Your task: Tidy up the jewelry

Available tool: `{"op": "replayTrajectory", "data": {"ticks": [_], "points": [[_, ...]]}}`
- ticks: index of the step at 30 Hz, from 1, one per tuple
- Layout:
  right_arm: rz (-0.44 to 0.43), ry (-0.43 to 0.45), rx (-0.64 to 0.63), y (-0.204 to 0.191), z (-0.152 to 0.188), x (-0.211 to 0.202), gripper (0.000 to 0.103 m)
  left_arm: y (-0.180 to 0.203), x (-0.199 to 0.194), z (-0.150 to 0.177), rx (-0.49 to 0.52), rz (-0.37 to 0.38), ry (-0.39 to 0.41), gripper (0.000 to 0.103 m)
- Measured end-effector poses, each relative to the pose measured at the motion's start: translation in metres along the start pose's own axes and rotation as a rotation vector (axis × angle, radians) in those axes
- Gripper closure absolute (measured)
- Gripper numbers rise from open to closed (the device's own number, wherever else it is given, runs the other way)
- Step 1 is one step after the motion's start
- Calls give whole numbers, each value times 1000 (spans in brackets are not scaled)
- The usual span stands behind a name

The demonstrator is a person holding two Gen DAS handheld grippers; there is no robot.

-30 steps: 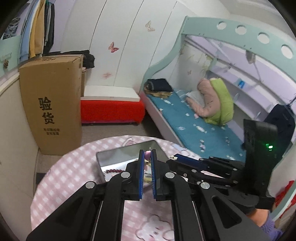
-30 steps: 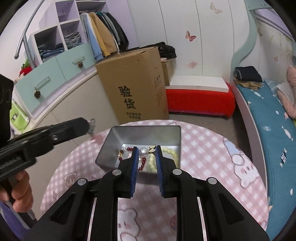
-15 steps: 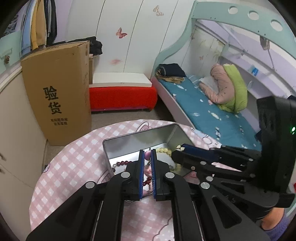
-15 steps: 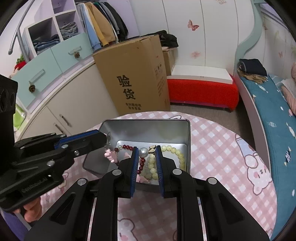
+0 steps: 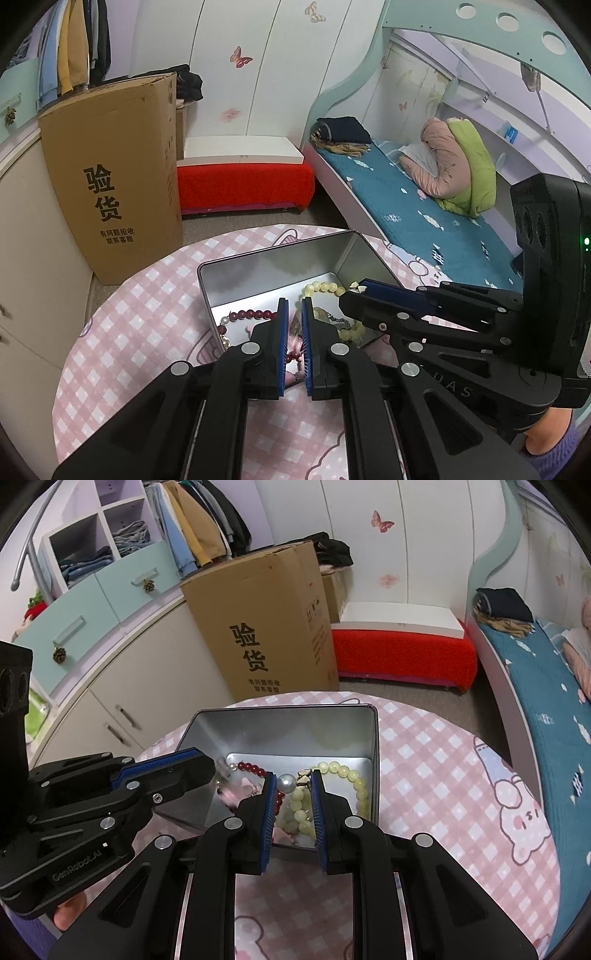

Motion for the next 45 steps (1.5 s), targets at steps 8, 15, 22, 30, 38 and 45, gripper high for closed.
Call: {"op": "replayTrajectory", "data": {"ticks": [8, 15, 22, 30, 38, 45], "points": [[-3, -1, 3, -1, 1, 1, 84, -2, 0, 1, -1, -2, -4, 97], [-7, -1, 12, -2, 5, 1, 84, -7, -1, 0, -14, -12, 0, 96], [-8, 7, 19, 2, 8, -3, 82, -6, -5, 1, -24, -10, 1, 86], [8, 38, 29, 6, 7, -16, 67, -4, -14, 1, -33, -9, 23, 74], [37, 79, 24, 8, 9, -43, 50, -6, -36, 0, -58, -21, 77, 54], [66, 123, 21, 3, 11, -76, 40, 1, -71, 4, -43, -109, 175, 24]]}}
Point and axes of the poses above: each gripper's, at about its wrist camera, not at the fingertips, and x roughly the way its jaws point, y to its right, z to its underside, the point moved 1 cm from there along x, roughly the way its jaws point, and after that the axes turned 11 degrees about -x, right-handed, at the moved point
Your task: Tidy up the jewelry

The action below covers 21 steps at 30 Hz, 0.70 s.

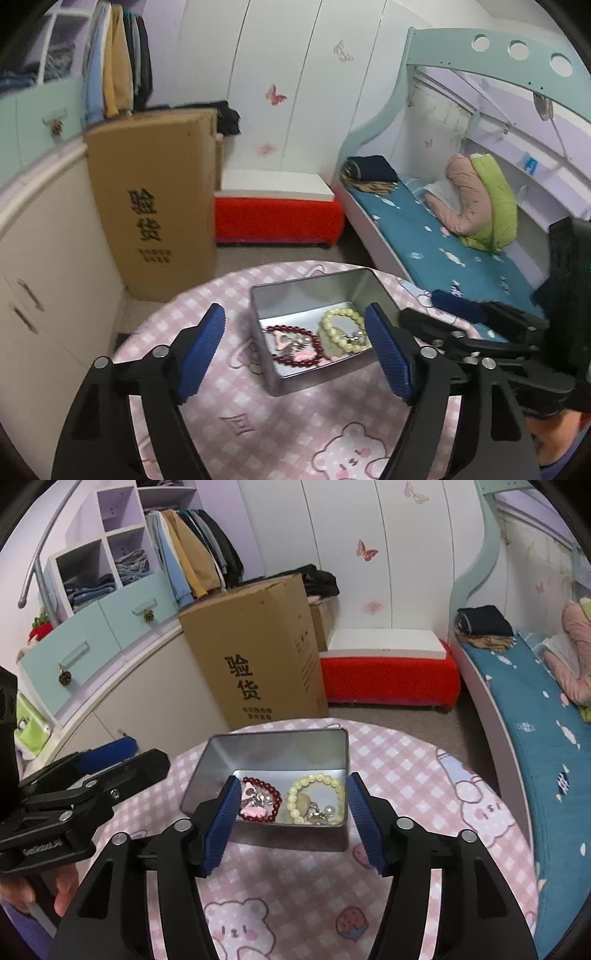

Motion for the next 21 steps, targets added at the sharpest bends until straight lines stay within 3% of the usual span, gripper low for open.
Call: {"op": "replayTrajectory", "data": {"ticks": [5, 7, 11, 13, 21], "points": [[35, 44, -3, -2, 0, -34, 25, 3, -27, 4, -5, -45, 52, 22], [58, 58, -15, -5, 2, -47, 19, 5, -39, 7, -2, -69, 79, 16], [92, 78, -40, -15, 6, -73, 15, 10, -64, 13, 24, -109, 138, 13], [114, 95, -49, -21, 9, -88, 14, 16, -76, 17, 41, -123, 154, 6], [161, 204, -103, -55, 21, -151, 14, 36, -125, 37, 89, -125, 229, 7]]}}
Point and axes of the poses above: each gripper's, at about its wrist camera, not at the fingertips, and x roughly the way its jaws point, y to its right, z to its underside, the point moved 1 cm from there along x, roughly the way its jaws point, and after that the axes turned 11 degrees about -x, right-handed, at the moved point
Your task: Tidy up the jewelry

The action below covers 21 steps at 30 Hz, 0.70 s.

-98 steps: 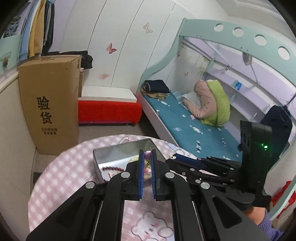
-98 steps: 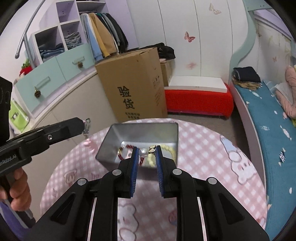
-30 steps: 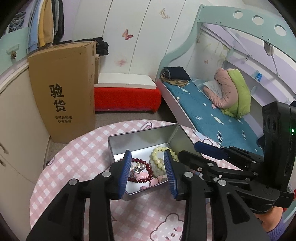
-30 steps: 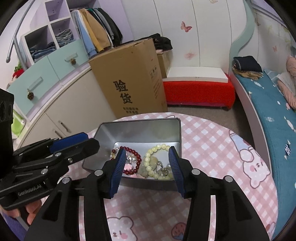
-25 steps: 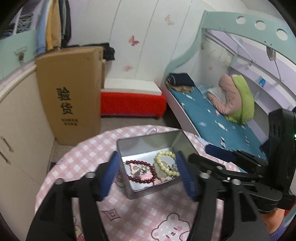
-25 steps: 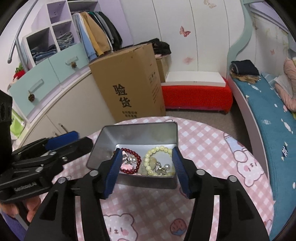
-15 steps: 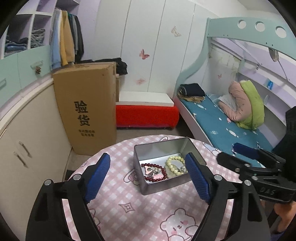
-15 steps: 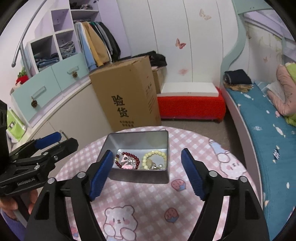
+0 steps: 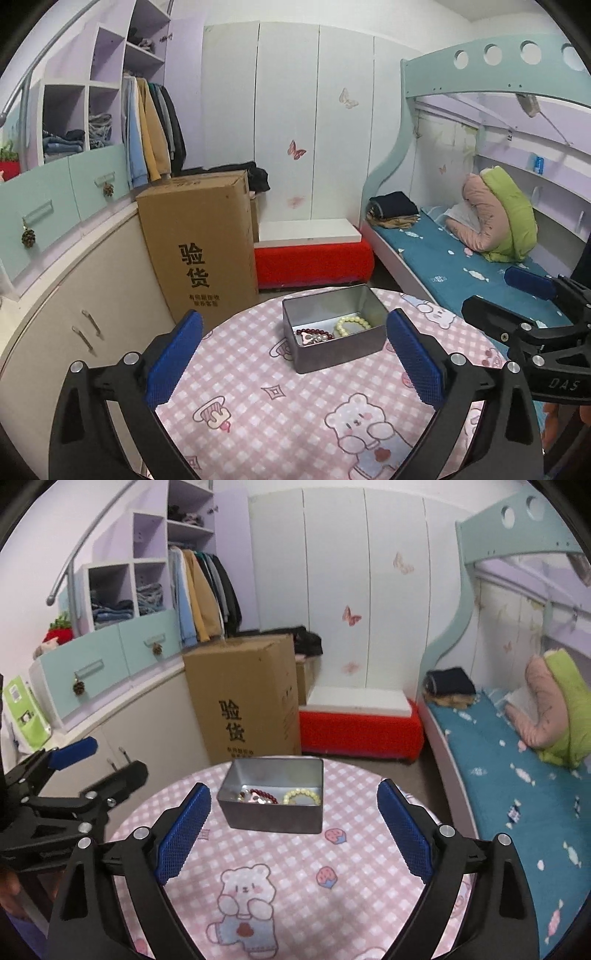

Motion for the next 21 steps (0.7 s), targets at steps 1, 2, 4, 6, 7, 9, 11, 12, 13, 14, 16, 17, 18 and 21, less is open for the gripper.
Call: {"op": "replayTrajectory", "data": {"ticks": [1, 2, 4, 6, 7, 9, 11, 12, 13, 14, 16, 17, 18, 21], "points": [[3, 9, -3, -2, 0, -7, 14, 1, -6, 0, 1, 0, 5, 7], [6, 17, -6, -4, 0, -14, 14, 2, -12, 0, 0, 4, 11, 7], [8, 32, -15, -8, -1, -28, 14, 5, -27, 0, -5, 9, 30, 7], [15, 48, -22, -12, -2, -42, 13, 7, -39, 0, -6, 2, 53, 7], [19, 58, -23, -13, -2, -48, 12, 8, -46, 0, -3, -4, 70, 7], [35, 85, -26, -15, -3, -62, 11, 11, -59, -1, 3, -14, 98, 7], [40, 102, -29, -18, -4, -74, 10, 13, -71, -3, 7, -19, 126, 7], [43, 108, -31, -19, -4, -78, 10, 14, -76, -2, 9, -22, 136, 7], [48, 116, -33, -20, -4, -84, 10, 14, -81, -3, 11, -27, 147, 7], [51, 124, -34, -21, -5, -89, 10, 15, -85, -3, 13, -31, 161, 7], [55, 138, -34, -23, -6, -97, 10, 18, -95, -2, 15, -38, 188, 7], [55, 143, -34, -23, -6, -101, 10, 19, -100, -2, 15, -40, 201, 7], [55, 148, -34, -24, -5, -105, 10, 20, -103, -2, 14, -39, 209, 7], [70, 165, -37, -25, -6, -116, 10, 22, -113, -1, 10, -40, 232, 7]]}}
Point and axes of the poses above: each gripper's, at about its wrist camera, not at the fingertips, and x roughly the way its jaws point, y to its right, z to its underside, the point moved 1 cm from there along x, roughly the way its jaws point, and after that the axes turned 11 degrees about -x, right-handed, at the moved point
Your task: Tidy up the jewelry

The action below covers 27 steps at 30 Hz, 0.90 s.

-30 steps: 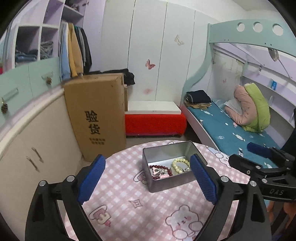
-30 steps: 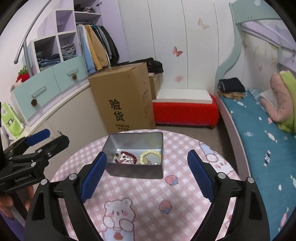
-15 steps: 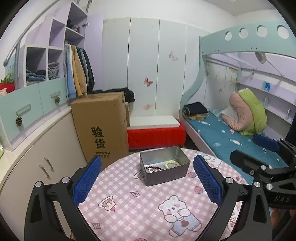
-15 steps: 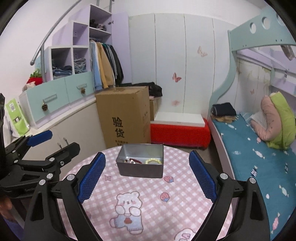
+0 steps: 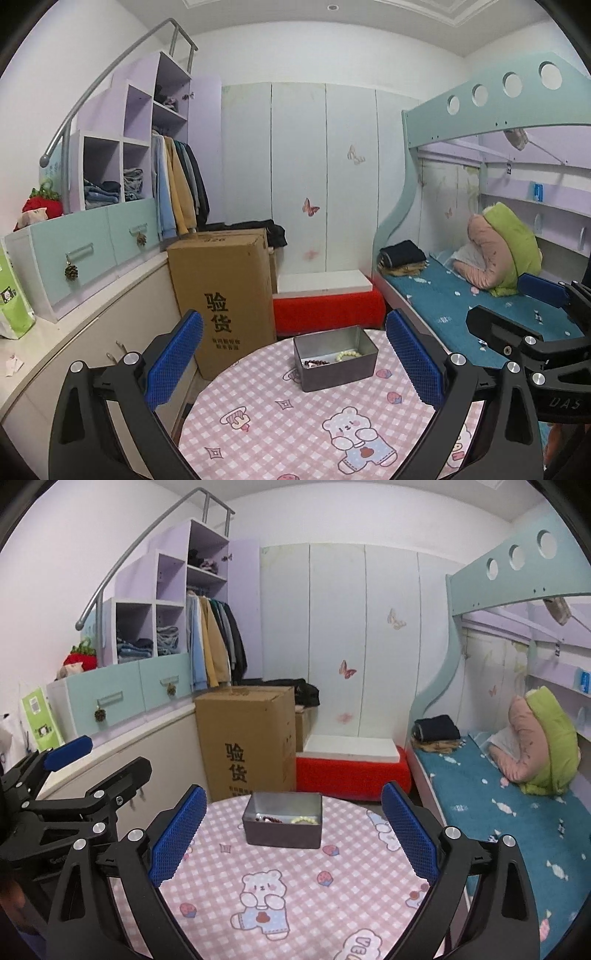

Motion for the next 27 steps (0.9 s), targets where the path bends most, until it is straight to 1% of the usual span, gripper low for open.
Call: {"op": "replayTrajectory", "data": {"ticks": [8, 12, 16, 27], "points": [[26, 31, -2, 0, -2, -20, 10, 4, -15, -2, -9, 6, 47, 7], [45, 41, -11, 0, -2, -26, 10, 5, -18, 0, -26, 23, 69, 7], [60, 38, -13, 2, -1, -28, 10, 8, -17, 3, -21, 32, 74, 7], [63, 30, -7, 4, 3, -27, 10, 13, -16, 5, -9, 32, 73, 7]]}}
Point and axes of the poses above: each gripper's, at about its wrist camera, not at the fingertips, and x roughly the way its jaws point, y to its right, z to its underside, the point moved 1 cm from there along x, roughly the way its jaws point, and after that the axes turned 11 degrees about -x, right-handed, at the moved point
